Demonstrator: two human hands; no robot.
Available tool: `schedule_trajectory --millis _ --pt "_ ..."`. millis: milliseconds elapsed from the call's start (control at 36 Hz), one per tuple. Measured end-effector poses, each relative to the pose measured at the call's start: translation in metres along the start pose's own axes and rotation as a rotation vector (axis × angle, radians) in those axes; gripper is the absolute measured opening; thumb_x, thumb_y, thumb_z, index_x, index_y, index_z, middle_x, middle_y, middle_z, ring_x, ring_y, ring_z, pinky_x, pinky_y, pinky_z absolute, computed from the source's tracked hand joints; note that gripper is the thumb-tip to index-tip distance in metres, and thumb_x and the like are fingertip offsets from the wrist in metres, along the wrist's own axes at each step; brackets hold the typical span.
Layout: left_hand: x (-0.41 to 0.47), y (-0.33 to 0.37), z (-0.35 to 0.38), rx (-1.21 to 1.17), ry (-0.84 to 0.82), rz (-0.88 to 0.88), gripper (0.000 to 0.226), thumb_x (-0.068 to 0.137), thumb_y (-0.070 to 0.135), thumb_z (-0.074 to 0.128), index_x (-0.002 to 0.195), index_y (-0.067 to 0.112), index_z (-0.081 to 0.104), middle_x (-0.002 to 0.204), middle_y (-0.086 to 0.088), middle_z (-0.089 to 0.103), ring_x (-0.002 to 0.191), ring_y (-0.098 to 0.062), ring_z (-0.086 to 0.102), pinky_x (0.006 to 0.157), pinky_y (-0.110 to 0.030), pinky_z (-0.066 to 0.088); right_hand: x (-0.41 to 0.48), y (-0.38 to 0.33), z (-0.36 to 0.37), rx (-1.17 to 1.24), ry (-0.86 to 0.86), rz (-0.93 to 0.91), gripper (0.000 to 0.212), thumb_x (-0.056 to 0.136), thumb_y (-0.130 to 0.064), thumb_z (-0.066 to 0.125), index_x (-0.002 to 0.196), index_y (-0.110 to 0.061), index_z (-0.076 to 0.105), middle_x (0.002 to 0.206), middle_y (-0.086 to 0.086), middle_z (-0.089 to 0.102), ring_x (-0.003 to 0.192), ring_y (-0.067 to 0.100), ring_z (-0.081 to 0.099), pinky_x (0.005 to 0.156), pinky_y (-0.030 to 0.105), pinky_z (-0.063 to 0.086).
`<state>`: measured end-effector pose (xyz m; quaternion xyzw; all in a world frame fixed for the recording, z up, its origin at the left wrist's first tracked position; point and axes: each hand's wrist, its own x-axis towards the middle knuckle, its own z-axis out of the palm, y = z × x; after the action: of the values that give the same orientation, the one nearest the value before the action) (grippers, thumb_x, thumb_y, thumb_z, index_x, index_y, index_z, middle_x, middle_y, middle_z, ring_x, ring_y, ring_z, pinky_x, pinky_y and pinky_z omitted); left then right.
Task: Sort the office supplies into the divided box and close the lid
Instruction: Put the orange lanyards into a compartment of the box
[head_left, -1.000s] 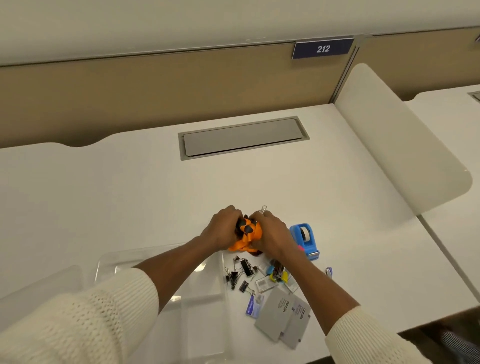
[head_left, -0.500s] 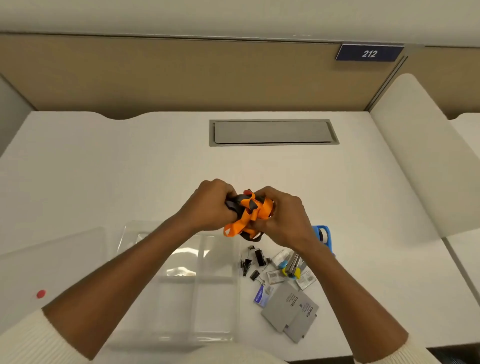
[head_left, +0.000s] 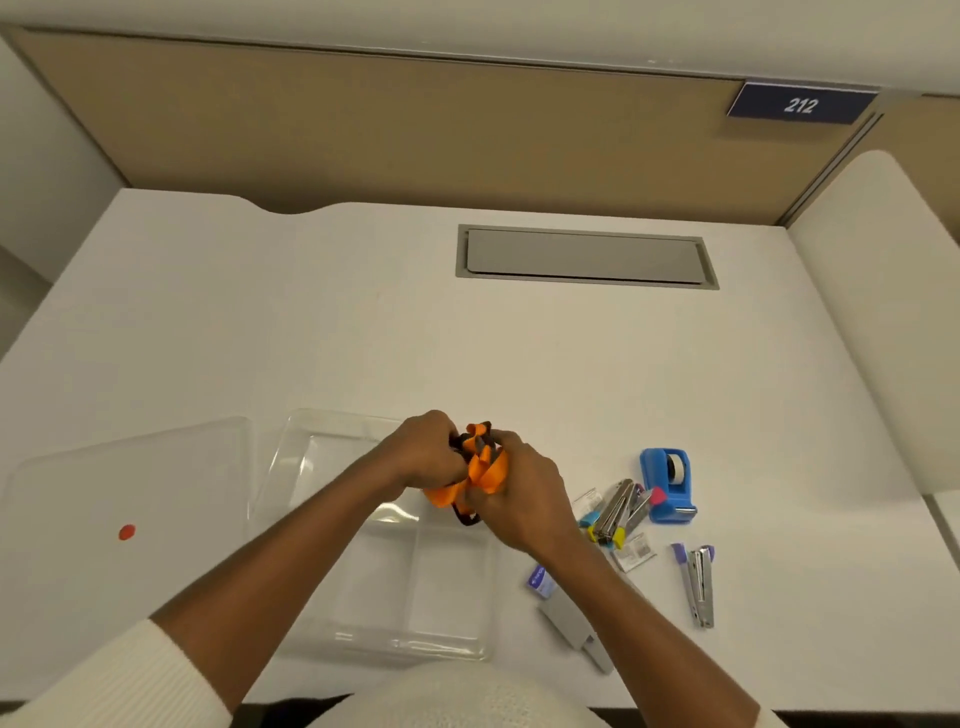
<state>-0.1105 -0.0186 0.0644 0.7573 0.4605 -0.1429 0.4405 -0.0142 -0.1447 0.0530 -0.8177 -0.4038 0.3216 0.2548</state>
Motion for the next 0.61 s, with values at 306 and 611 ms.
schedule_trajectory --millis 306,611 --pt "-0.019 -0.003 -0.004 0.391 0.005 0.225 0.016 0.097 0.020 0.053 0.104 0.012 0.066 0.100 -0.009 0.070 0.090 -0.029 0.066 0.082 -0.045 0.056 -0.016 0.008 0.004 -0.188 0.050 -0.171 0.055 0.089 -0.007 0.070 0.141 -0.017 0.054 0.129 0.008 0.064 0.109 0.032 0.065 0.090 0.044 0.053" --pt "-0.014 -0.043 0.012 0.267 0.328 0.269 0.031 0.080 0.031 0.083 0.107 0.024 0.068 0.104 0.006 0.061 0.090 -0.016 0.061 0.075 -0.033 0.055 -0.007 0.025 0.032 -0.678 0.120 -0.398 0.028 0.062 -0.002 0.089 0.083 -0.013 0.074 0.076 0.001 0.066 0.082 0.024 0.060 0.055 0.027 0.034"
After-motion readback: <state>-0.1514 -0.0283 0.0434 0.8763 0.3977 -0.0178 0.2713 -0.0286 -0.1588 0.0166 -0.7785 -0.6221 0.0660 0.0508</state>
